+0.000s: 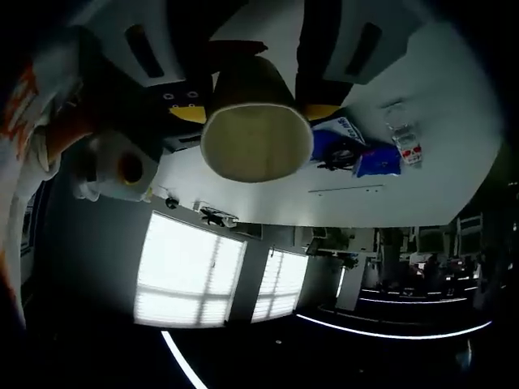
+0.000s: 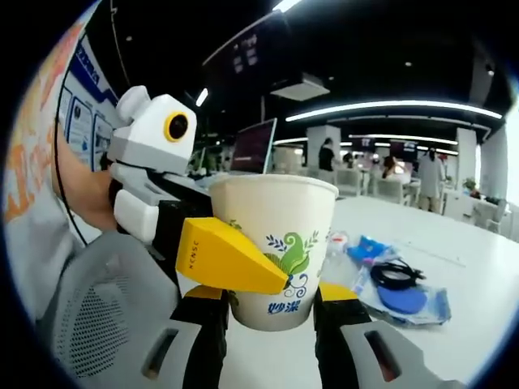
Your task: Arrange the tabletop items into an orderly group along one side of the table until the central work area is clear of visible clutter.
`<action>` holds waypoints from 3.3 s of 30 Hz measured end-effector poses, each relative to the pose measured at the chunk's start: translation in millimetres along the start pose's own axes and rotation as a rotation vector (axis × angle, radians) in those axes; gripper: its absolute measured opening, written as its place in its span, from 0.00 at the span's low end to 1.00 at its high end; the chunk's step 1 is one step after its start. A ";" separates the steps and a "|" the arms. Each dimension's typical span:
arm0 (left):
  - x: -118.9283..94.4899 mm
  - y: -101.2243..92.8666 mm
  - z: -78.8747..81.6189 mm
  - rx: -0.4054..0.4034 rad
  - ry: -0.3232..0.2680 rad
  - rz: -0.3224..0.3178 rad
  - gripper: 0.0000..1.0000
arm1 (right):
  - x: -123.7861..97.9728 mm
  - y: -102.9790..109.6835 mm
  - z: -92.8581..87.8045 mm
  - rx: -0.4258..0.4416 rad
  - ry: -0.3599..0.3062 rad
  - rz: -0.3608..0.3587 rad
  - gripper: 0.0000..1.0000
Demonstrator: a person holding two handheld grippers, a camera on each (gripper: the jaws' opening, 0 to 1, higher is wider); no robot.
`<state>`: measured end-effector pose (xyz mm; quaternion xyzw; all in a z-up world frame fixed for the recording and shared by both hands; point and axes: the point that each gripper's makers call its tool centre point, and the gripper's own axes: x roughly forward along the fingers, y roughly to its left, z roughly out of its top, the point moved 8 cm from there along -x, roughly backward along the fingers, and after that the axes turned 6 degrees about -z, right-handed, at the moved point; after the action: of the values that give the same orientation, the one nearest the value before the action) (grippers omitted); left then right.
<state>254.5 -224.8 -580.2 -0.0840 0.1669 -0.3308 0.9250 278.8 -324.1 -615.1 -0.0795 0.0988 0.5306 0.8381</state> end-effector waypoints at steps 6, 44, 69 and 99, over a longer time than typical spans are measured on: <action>-6.8 9.9 4.2 -0.006 -0.034 0.048 0.39 | 1.7 -0.7 -5.0 -0.004 0.028 -0.001 0.43; 39.5 130.1 -44.0 0.028 0.137 0.288 0.41 | -85.9 -77.0 -53.9 -0.069 0.347 -0.529 0.56; 48.0 132.9 -71.4 -0.001 0.192 0.293 0.42 | -85.9 -75.9 -59.2 -0.069 0.394 -0.516 0.53; 32.0 123.4 -67.4 -0.070 0.181 0.264 0.60 | -86.6 -76.0 -62.2 -0.070 0.419 -0.512 0.53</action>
<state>325.2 -153.6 -683.9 -0.0631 0.2705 -0.2064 0.9382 306.3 -446.8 -651.5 -0.2377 0.2275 0.2781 0.9024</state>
